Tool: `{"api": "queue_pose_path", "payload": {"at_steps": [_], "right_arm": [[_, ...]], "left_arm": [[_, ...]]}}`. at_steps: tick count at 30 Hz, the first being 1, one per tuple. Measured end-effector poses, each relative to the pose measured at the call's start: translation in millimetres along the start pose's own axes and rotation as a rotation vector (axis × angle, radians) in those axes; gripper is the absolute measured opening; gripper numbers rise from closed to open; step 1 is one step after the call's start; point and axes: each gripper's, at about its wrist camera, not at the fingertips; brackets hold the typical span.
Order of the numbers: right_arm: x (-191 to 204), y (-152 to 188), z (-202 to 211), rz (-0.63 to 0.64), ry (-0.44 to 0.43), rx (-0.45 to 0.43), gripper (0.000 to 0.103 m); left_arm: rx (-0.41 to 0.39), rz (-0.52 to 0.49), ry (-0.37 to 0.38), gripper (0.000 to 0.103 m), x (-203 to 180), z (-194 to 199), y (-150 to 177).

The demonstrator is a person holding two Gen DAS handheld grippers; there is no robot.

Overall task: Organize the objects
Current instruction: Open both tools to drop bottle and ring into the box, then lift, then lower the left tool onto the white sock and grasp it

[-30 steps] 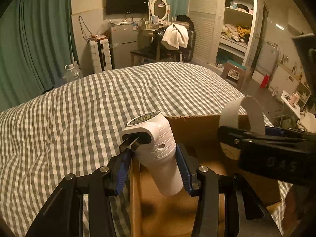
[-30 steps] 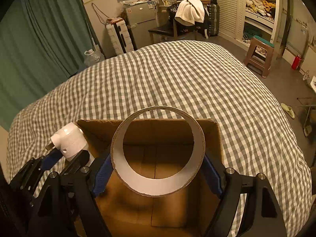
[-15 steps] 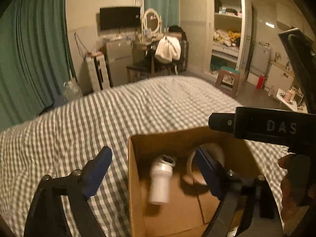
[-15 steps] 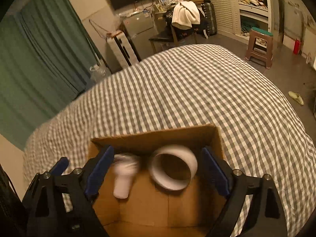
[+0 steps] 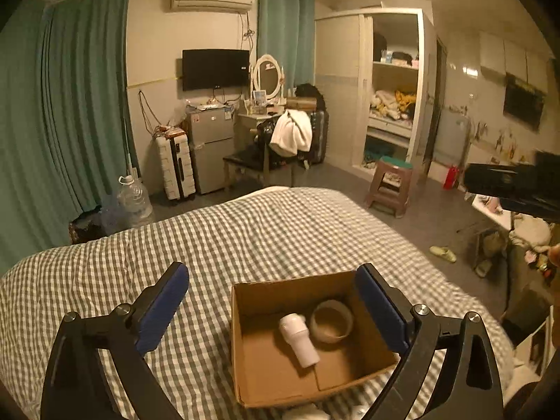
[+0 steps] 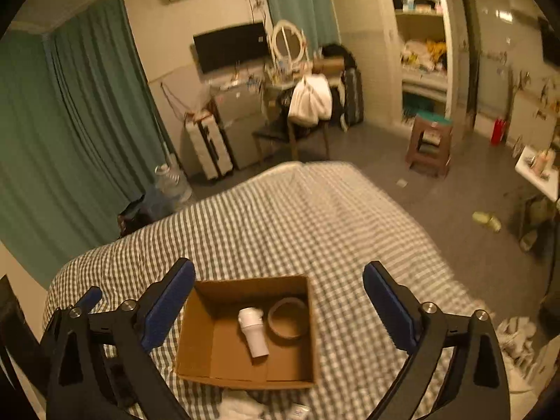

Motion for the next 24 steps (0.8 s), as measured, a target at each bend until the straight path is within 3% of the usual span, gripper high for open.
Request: {"api": "queue_pose_path", "payload": {"at_steps": [6,11,18,24], "right_arm": [[5,18,72,0.062,0.011,-0.023,0.101],[10,66,99,0.128,0.020,0.006,0.101],[2,148,73,0.181,-0.006,0.107,0.101],[-14,203,19,0.176,0.026,0.174,0.101]], "left_arm": [[-0.004,-0.004,0.002,0.103,5,50,2],[0.072,0.024,0.018,0.103,13,65,30],[0.155,0.038,-0.009,0.103,15,44,94],[0.235,0.055,-0.008,0.103,6,9,156]]}}
Point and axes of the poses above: each gripper's, at about its wrist camera, not at the fingertips, and z roughly against the way its jaws point, x to its left, y to its underside, and after that the axes turned 3 degrees about x, right-handed
